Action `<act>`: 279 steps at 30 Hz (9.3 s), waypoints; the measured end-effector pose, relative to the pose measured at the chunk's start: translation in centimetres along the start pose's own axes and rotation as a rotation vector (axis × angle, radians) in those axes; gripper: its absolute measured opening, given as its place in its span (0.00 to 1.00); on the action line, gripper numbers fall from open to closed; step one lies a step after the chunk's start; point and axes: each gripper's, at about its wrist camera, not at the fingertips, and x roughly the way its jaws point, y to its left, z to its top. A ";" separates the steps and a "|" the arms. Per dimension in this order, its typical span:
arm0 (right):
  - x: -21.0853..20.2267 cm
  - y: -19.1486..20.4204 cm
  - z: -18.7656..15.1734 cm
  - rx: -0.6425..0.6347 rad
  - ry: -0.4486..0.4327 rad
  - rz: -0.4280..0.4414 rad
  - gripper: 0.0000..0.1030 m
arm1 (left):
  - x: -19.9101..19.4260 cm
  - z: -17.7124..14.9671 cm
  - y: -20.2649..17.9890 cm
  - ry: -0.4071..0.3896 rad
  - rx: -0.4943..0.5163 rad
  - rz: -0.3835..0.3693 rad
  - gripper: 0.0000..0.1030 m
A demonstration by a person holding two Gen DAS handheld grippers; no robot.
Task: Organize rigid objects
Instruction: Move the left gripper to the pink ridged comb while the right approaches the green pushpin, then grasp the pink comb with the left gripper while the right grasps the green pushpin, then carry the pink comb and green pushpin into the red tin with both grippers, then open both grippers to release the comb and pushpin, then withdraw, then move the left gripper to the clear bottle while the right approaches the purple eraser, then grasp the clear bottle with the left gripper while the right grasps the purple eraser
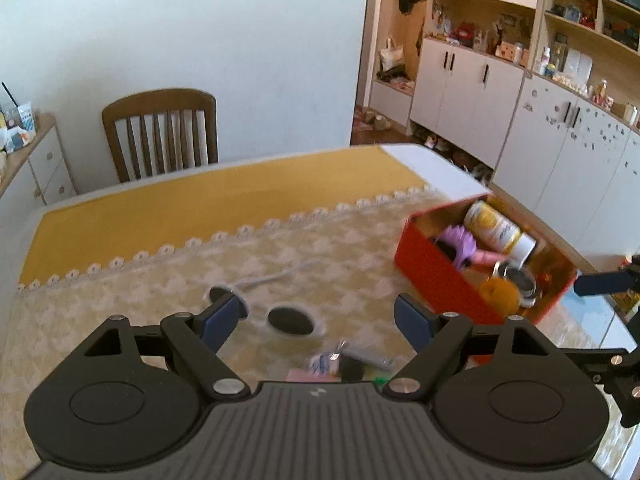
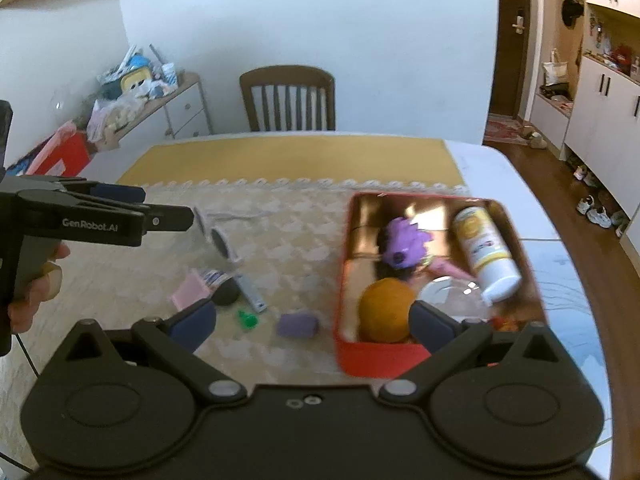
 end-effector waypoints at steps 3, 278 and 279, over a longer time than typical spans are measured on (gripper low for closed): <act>0.6 1.5 -0.2 -0.024 0.008 -0.006 0.99 | 0.4 -1.8 0.6 0.028 0.060 -0.016 0.83; 11.5 2.3 -0.6 0.558 0.164 -0.309 0.28 | 7.7 -6.3 -0.4 0.056 0.168 -0.084 0.53; 11.4 2.3 -0.6 0.558 0.161 -0.303 0.27 | 7.7 -6.3 -0.4 0.059 0.163 -0.083 0.53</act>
